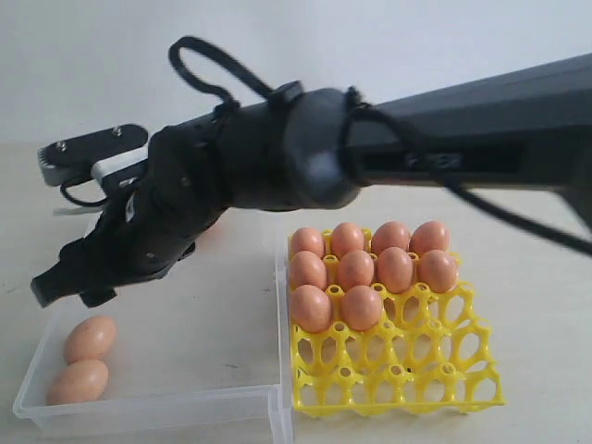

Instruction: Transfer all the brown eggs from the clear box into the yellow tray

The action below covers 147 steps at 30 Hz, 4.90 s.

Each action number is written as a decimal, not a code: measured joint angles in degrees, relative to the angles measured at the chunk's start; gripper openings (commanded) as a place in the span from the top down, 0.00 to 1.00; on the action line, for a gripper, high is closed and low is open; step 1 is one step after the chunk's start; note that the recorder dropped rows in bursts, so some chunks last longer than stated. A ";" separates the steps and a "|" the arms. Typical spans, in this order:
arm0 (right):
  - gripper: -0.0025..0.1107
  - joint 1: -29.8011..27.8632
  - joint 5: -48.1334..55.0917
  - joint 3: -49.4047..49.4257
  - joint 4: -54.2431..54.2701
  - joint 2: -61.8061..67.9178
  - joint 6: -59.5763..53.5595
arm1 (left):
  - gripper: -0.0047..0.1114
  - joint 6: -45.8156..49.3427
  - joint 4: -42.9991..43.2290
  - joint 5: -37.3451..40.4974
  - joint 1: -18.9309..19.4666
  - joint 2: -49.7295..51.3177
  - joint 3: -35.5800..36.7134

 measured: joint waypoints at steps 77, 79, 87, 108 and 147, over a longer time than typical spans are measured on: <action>0.42 -0.95 -4.59 -7.04 20.22 11.40 -5.87 | 0.96 0.00 0.00 0.00 0.00 0.00 0.00; 0.43 -0.95 -3.16 -8.81 19.53 12.09 -5.87 | 0.96 0.00 0.00 0.00 0.00 0.00 0.00; 0.43 -0.95 -0.47 -10.72 14.89 13.87 -4.89 | 0.96 0.00 0.00 0.00 0.00 0.00 0.00; 0.98 -1.64 -2.13 -10.87 14.30 16.22 -6.93 | 0.96 0.00 0.00 0.00 0.00 0.00 0.00; 0.98 -9.20 -75.42 68.80 20.66 -21.72 -3.60 | 0.96 0.00 0.00 0.00 0.00 0.00 0.00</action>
